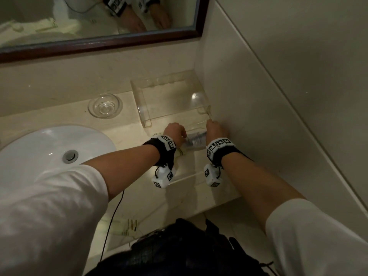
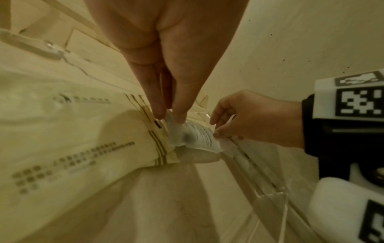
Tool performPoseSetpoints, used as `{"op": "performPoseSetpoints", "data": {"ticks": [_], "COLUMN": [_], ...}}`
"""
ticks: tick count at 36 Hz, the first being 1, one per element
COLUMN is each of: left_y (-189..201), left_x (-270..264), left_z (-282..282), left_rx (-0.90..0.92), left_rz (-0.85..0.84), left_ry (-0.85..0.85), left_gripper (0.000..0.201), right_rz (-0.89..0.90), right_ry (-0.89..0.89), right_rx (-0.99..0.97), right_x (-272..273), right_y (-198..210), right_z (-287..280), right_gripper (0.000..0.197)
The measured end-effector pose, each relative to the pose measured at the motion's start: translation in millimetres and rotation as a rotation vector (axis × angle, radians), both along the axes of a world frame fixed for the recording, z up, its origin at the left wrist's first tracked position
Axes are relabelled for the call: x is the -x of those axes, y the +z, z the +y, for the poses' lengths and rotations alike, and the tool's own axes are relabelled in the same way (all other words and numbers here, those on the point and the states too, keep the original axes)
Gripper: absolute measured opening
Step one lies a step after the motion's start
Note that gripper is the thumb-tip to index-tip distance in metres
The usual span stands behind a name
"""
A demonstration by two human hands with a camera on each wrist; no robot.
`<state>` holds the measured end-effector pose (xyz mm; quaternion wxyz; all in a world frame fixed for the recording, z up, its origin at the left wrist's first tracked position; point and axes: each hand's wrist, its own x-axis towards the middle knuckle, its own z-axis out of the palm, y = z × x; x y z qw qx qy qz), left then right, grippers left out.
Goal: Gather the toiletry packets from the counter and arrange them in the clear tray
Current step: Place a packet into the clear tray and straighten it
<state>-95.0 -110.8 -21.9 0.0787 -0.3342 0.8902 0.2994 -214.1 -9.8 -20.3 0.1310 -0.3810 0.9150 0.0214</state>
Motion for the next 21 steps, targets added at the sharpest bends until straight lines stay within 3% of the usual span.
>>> {"op": "performPoseSetpoints", "data": {"ticks": [4, 10, 21], "left_y": [1, -2, -2], "left_x": [-5, -15, -24], "left_z": [0, 0, 2], "left_rx": [-0.015, -0.009, 0.075], "left_rz": [-0.012, -0.048, -0.081], "left_ry": [-0.037, -0.163, -0.294], "left_gripper": [0.029, 0.060, 0.071], "right_rz": [0.029, 0.112, -0.053], "right_ry": [0.036, 0.054, -0.052], "right_rx": [-0.004, 0.006, 0.038], "right_x": [-4, -6, -8], "right_y": [-3, -13, -11], "right_z": [3, 4, 0], "right_gripper": [0.030, 0.028, 0.037]}}
